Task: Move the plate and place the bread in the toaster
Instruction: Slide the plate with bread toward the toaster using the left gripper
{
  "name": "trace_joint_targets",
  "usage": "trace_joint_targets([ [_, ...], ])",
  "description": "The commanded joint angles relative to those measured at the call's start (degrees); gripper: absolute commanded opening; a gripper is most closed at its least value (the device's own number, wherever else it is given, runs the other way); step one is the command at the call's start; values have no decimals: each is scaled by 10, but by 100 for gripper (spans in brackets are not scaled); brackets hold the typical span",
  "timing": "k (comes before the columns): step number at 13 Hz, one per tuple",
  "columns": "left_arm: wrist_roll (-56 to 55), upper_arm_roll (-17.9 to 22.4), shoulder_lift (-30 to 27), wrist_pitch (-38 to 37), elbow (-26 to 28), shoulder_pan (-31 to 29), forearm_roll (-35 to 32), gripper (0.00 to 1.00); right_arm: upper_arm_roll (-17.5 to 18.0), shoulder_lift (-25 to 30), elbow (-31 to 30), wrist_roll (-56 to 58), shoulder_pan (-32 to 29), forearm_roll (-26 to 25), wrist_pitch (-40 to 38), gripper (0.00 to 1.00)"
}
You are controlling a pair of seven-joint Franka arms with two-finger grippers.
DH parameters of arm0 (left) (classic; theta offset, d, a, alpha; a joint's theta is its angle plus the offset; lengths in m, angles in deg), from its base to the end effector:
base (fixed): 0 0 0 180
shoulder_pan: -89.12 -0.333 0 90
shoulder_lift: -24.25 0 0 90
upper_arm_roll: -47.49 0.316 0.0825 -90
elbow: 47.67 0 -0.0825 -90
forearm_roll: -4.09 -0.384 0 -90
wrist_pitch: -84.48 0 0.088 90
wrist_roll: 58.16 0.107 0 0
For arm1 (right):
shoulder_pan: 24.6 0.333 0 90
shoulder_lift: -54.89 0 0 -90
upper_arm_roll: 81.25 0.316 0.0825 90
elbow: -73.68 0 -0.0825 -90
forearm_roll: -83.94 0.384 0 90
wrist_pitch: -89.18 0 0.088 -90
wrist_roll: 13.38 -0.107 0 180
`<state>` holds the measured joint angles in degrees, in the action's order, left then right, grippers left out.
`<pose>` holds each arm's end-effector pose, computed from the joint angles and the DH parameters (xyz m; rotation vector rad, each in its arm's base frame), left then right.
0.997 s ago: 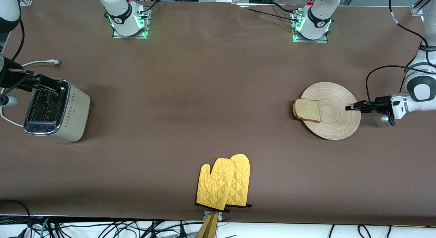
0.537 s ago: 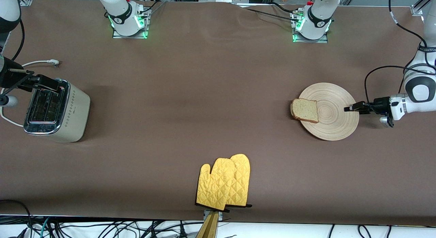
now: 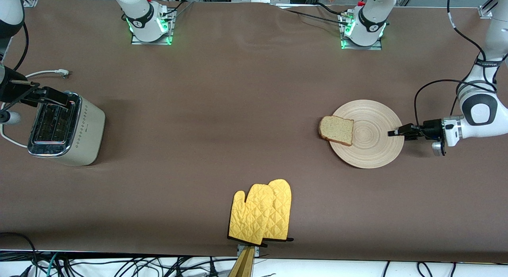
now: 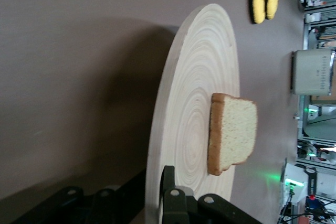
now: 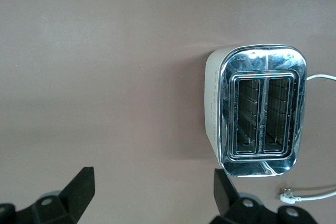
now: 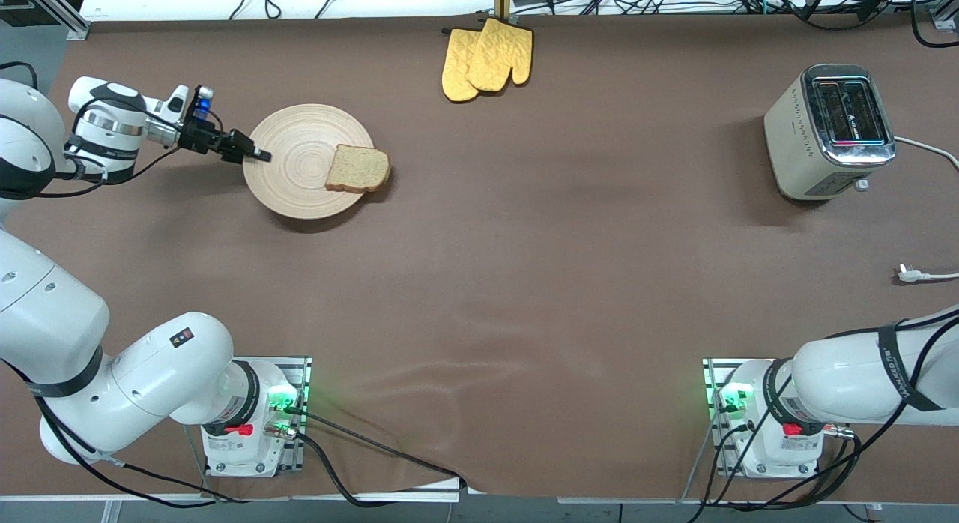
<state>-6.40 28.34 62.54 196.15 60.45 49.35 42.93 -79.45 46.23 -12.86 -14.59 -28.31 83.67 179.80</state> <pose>0.5526 0.1641 0.1539 2.1946 -0.0817 -0.0239 0.5978 -0.0218 0.5667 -3.1374 0.0853 0.1254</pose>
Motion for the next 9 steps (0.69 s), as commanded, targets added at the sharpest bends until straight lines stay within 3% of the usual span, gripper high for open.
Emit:
trace_joint_targets([
  [1,3,-13,-5,-12,6,15,46,0,1,-5,13,1,-4,8,-6,100],
  [5,2,-15,-1,-67,6,57,135,0,1,-5,13,2,-5,9,-5,100],
  [9,1,-17,6,-58,3,152,243,0,1,-5,13,1,-5,8,-5,100],
])
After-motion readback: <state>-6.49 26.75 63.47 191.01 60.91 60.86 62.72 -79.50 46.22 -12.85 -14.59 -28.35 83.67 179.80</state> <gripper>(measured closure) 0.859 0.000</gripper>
